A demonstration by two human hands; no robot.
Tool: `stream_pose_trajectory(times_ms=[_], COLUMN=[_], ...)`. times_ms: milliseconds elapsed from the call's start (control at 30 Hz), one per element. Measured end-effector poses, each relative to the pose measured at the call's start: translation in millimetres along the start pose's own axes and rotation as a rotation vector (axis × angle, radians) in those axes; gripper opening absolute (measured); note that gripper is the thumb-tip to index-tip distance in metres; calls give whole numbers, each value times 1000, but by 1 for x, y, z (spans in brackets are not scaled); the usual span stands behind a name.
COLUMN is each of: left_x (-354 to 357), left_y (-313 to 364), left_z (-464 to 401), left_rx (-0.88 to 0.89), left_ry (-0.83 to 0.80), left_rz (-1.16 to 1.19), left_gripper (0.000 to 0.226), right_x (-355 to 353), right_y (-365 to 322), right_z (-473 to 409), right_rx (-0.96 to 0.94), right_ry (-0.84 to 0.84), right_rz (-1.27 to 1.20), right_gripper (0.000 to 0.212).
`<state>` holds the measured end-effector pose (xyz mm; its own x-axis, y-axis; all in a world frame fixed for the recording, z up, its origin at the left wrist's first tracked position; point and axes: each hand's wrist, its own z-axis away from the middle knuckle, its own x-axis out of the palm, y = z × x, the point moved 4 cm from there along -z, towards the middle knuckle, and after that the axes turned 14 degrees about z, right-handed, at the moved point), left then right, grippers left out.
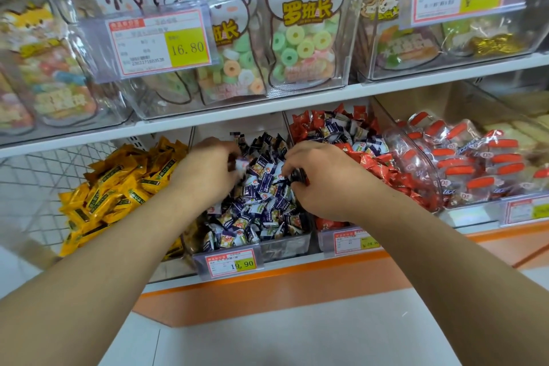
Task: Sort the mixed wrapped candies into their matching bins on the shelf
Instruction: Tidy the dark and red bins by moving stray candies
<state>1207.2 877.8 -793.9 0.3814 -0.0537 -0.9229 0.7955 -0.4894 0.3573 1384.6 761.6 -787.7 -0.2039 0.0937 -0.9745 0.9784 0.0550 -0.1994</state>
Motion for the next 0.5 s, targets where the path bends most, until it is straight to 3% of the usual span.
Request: stream_pose_trajectory(times_ms=[100, 167, 233, 300, 367, 500], left_x=[12, 19, 33, 51, 64, 66], left_y=[7, 15, 21, 23, 20, 9], left_z=[11, 19, 24, 29, 31, 20], left_rx=[66, 160, 200, 183, 191, 124], left_ry=[-41, -35, -170, -385, -487, -491], left_rz=[-74, -43, 82, 162, 130, -73], left_gripper=[61, 61, 52, 58, 70, 85], right_x=[-1, -1, 0, 1, 1, 2], right_y=[1, 3, 4, 4, 4, 5], right_z=[0, -1, -2, -2, -2, 0], right_rx=[-6, -2, 9, 11, 9, 6], right_ry=[-6, -2, 4, 9, 9, 17], right_rz=[10, 6, -5, -9, -6, 2], right_gripper=[29, 29, 28, 27, 27, 25])
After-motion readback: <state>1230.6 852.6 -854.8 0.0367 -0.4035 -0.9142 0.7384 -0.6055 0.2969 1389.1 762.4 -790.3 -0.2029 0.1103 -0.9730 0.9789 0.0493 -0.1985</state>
